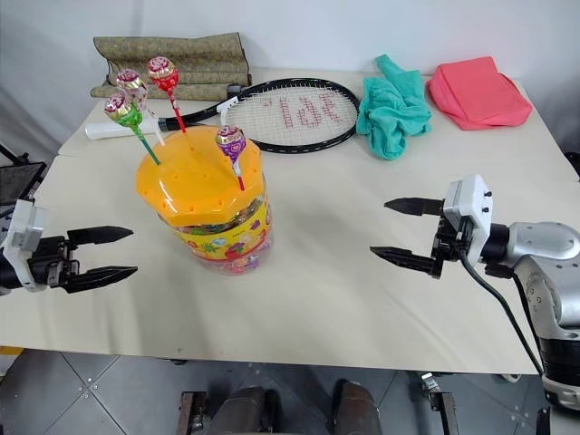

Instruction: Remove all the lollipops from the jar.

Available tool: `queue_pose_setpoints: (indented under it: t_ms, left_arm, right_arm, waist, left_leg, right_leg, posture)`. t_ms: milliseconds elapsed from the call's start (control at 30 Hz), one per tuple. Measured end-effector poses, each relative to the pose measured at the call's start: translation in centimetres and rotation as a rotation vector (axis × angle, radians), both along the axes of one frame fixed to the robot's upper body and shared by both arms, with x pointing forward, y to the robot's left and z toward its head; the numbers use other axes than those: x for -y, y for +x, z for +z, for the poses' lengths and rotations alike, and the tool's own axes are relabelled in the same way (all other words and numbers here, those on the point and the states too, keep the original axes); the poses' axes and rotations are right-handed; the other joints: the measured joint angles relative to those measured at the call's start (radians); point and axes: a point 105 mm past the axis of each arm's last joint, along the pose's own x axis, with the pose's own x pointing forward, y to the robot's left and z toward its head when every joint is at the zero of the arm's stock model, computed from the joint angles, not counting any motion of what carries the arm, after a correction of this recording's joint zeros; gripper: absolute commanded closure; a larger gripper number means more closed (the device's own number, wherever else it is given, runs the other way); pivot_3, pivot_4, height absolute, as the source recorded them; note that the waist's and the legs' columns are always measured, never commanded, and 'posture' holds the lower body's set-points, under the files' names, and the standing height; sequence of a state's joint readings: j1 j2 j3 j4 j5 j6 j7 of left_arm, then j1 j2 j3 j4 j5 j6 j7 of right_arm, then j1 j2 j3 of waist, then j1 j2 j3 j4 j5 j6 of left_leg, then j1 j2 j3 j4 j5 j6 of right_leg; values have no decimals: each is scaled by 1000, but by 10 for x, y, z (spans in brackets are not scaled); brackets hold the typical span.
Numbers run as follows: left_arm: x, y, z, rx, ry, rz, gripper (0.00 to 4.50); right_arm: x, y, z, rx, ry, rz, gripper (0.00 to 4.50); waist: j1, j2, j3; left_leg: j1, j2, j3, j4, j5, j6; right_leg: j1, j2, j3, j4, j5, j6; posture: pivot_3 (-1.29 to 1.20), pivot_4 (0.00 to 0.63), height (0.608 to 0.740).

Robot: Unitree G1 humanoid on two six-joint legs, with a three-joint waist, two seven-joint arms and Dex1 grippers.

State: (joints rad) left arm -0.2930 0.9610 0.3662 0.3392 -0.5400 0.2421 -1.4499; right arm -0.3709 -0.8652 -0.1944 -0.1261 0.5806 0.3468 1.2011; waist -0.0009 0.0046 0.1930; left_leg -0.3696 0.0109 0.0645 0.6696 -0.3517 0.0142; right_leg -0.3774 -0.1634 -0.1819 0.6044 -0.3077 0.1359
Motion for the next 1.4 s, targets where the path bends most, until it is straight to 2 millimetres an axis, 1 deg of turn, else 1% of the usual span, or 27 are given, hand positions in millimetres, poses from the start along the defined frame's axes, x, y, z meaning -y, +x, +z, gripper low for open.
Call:
queue_pose_setpoints:
  t_ms: [67,133,200,300,433,533,567,633,733,767,800,933,1033,1133,1167,1267,1400]
  left_arm:
    - [0,-2,2,11,0,3,0]
    - [-2,-1,2,0,-15,50,0]
    - [-5,1,8,10,-30,102,0]
    - [-4,0,23,62,-41,135,0]
    - [3,-8,43,96,-33,107,0]
    - [9,-15,59,125,-18,68,0]
    - [10,-16,60,128,-18,64,0]
    - [20,-18,70,151,-22,18,0]
    - [58,-21,103,280,-36,-141,0]
    - [69,-24,113,325,-44,-189,0]
    - [77,-25,117,350,-59,-220,0]
    - [91,-17,119,362,-102,-258,0]
    - [93,-16,124,380,-108,-259,0]
    - [93,-17,123,375,-107,-274,559]
    - [91,-14,122,374,-109,-264,857]
    - [90,-9,117,354,-100,-251,857]
    - [90,-5,118,357,-97,-242,857]
  right_arm:
    - [-2,1,1,1,7,9,38]
    - [-4,1,3,5,15,22,38]
    - [-5,0,6,7,23,35,38]
    - [-7,-1,9,1,32,61,38]
    - [-9,-3,13,-12,40,86,38]
    - [-7,-4,20,-12,44,92,38]
    - [-7,-4,21,-12,44,91,38]
    - [-9,-8,28,-21,65,115,38]
    - [-24,-20,56,46,93,193,38]
    - [-29,-26,66,81,91,217,38]
    - [-32,-29,70,97,92,233,38]
    - [-35,-31,71,90,100,236,38]
    - [-37,-32,72,100,103,235,38]
    - [-37,-32,72,101,106,226,0]
    - [-36,-31,71,96,107,223,0]
    - [-35,-31,68,88,108,217,0]
    - [-35,-30,69,93,111,209,0]
  waist:
    - [-1,0,0]
    - [-1,0,0]
    - [-1,0,0]
    - [1,0,0]
    - [1,0,0]
    - [0,0,0]
    - [1,0,0]
    - [1,0,0]
    - [7,-1,1]
    - [7,-1,0]
    - [7,-1,0]
    - [3,-1,0]
    - [2,-1,1]
    - [0,-1,1]
    - [1,-1,1]
    - [1,-1,1]
    - [5,-1,1]
  left_leg:
    - [0,0,0,1,0,0]
    - [0,0,0,1,0,0]
    - [0,0,-1,2,0,0]
    - [0,1,-1,4,0,1]
    - [-1,1,-1,6,-1,1]
    - [0,1,-1,7,-1,1]
    - [0,1,-1,7,-1,1]
    - [-1,1,0,9,-1,1]
    - [-2,2,-3,12,-1,1]
    - [-1,2,-3,12,-1,1]
    - [-1,1,-3,12,-1,2]
    - [-1,-1,-1,12,-1,2]
    - [-1,-1,-1,12,-1,2]
    - [-1,-1,-1,12,-1,2]
    - [-1,-1,-1,12,-1,2]
    - [-1,-1,-1,12,-1,2]
    - [-1,-1,-1,13,-1,2]
  right_leg:
    - [0,0,0,0,0,0]
    - [0,0,0,1,0,0]
    - [0,0,1,1,0,0]
    - [0,0,1,2,0,0]
    - [0,-1,2,4,0,0]
    - [0,-1,3,4,0,0]
    - [0,-1,3,5,0,0]
    - [0,-1,3,6,0,0]
    - [0,-2,5,7,0,0]
    - [1,-2,5,7,0,0]
    - [1,-2,6,8,0,0]
    - [1,-1,6,8,0,0]
    - [1,-1,6,7,0,0]
    - [1,-1,6,7,0,0]
    - [1,-1,6,8,0,0]
    - [1,-1,6,7,0,0]
    - [1,-1,6,8,0,0]
  posture:
    - [0,150,740]
    - [0,150,740]
    - [0,150,740]
    - [0,150,740]
    - [0,150,740]
    - [0,150,740]
    - [0,150,740]
    - [0,150,740]
    - [0,150,740]
    - [0,150,740]
    - [0,150,740]
    - [0,150,740]
    - [0,150,740]
    - [0,150,740]
    - [0,150,740]
    - [0,150,740]
    - [0,150,740]
